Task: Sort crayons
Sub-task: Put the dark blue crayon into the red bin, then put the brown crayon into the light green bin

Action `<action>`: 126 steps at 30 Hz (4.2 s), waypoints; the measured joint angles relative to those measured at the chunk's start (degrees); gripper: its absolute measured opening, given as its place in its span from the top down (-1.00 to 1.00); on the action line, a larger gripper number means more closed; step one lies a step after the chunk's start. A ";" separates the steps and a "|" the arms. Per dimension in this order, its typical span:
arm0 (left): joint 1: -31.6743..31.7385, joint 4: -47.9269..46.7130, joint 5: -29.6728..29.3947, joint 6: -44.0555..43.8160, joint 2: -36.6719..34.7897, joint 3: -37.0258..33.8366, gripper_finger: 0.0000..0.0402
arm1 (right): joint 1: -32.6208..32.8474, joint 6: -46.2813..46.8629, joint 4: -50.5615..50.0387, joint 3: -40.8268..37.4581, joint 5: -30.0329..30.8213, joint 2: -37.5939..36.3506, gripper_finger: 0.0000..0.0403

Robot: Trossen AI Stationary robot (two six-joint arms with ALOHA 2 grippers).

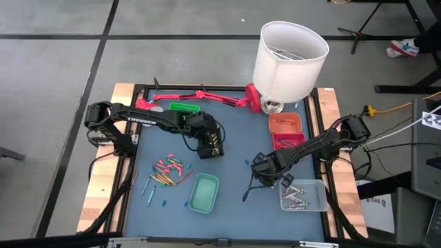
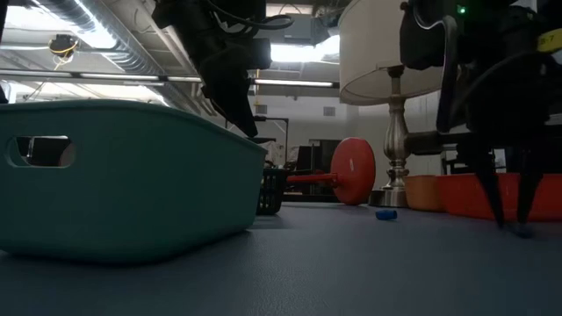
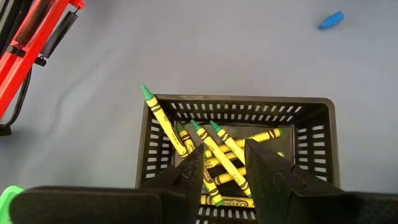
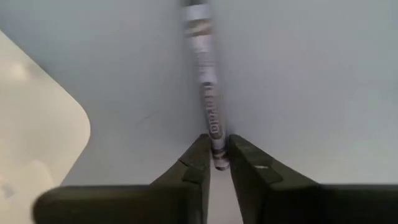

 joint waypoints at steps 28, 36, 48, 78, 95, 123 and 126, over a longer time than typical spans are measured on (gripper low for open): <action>-6.34 -30.10 6.14 -0.29 -1.07 11.72 0.50 | -0.04 7.85 -7.41 9.45 3.66 0.26 0.84; -11.20 -32.67 9.85 -6.07 -1.03 11.69 0.50 | -0.04 9.40 -18.95 17.17 3.67 0.11 0.84; -18.54 -32.71 9.93 -15.09 -1.03 11.67 0.50 | -0.20 20.30 -25.35 15.03 11.04 -11.86 0.84; -29.77 -14.06 4.75 -42.03 -1.05 -7.93 0.50 | -0.17 39.45 -25.55 -7.00 27.18 -26.01 0.84; -29.75 -5.94 4.96 -43.25 -1.05 -14.14 0.50 | -0.17 39.41 -25.56 -7.00 27.11 -25.99 0.84; -29.70 -1.89 -4.04 -43.50 -1.03 -15.88 0.50 | -0.15 39.23 -25.19 -6.96 27.07 -25.97 0.27; -29.70 3.55 -4.01 -43.65 -1.01 -18.83 0.50 | -0.15 39.20 -25.19 -6.96 27.07 -25.97 0.27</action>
